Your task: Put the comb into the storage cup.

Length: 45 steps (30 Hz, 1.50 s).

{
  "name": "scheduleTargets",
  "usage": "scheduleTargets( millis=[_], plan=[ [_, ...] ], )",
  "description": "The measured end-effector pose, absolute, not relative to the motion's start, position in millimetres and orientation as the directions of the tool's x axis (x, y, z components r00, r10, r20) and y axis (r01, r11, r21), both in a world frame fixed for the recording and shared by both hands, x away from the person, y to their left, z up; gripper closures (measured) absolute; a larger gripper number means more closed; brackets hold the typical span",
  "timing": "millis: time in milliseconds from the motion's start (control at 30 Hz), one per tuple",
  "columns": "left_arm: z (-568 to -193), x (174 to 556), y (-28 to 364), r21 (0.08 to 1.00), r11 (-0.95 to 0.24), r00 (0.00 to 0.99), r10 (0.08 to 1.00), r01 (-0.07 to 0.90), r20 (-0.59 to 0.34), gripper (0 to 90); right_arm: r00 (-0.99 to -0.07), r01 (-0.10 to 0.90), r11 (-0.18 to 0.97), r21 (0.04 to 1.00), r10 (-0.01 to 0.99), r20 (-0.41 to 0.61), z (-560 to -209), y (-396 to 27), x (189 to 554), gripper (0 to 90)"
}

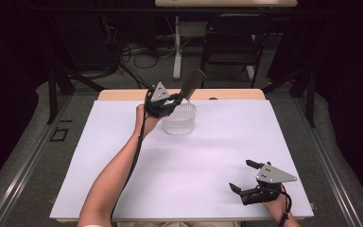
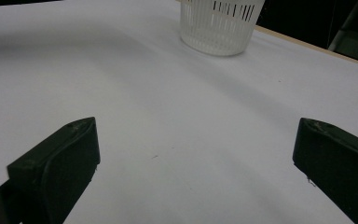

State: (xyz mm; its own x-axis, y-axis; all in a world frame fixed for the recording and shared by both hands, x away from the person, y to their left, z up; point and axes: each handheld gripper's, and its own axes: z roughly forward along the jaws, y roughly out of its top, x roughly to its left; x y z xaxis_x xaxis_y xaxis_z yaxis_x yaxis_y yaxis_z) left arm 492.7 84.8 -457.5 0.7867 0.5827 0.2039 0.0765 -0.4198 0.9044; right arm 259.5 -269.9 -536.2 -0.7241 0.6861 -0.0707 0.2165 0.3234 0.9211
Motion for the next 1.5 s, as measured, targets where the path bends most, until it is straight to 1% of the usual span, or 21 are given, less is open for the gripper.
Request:
scheduleTargets(
  millis=[933, 1500],
  plan=[
    [-472.5, 499.0, 76.5, 0.846, -0.523, 0.816, 0.531, 0.102, 0.229, 72.2, -0.724, 0.217, 0.322, 0.921, 0.686, -0.069, -536.0, -270.0, 259.2, 0.1],
    [-481.2, 501.4, 70.7, 0.817, -0.559, 0.83, 0.517, 0.141, 0.21, 72.0, -0.725, 0.217, 0.323, 0.921, 0.685, -0.069, -536.0, -269.9, 259.2, 0.1]
  ],
)
